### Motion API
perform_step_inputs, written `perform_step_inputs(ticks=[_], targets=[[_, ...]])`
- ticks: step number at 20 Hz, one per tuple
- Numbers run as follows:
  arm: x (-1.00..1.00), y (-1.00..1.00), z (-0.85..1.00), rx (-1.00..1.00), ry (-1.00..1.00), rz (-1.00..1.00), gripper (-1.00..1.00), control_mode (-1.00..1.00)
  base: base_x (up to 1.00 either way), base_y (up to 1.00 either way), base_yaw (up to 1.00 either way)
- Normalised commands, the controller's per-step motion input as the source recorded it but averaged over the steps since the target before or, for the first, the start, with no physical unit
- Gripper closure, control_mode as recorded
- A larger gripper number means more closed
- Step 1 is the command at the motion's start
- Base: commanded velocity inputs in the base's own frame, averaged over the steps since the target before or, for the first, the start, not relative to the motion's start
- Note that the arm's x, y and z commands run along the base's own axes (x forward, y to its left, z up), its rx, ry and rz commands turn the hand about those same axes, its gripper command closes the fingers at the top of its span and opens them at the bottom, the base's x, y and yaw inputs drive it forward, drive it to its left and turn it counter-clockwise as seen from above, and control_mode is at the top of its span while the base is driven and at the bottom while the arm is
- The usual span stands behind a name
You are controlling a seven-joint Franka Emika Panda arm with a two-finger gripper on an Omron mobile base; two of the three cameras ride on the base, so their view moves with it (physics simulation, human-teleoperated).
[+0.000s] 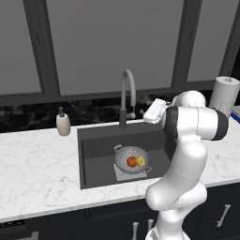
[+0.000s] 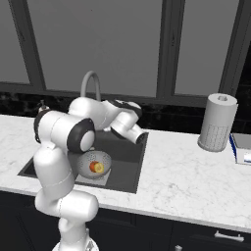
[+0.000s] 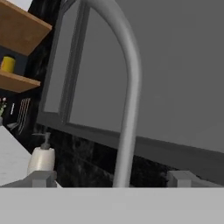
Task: Put the colander in the sink, put the orange, kiwi in the colander, and turn on the sink faucet and pour water over the colander.
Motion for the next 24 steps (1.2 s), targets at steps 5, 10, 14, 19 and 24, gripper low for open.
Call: perform_step_inputs(ticks=[5, 10, 14, 19, 24], targets=[[0.24, 0.17, -0.28, 0.00, 0.00, 0.00, -1.00, -1.00, 0.00, 0.00, 0.00], [0.29, 0.14, -0.29, 0.00, 0.00, -0.02, -1.00, -1.00, 0.00, 0.00, 0.00], [0.38, 0.01, -0.23, 0.00, 0.00, -0.05, -1.00, -1.00, 0.00, 0.00, 0.00], [0.31, -0.02, -0.09, 0.00, 0.00, -0.04, -1.00, -1.00, 0.00, 0.00, 0.00], [0.31, -0.02, -0.01, 0.00, 0.02, -0.06, -1.00, -1.00, 0.00, 0.00, 0.00]])
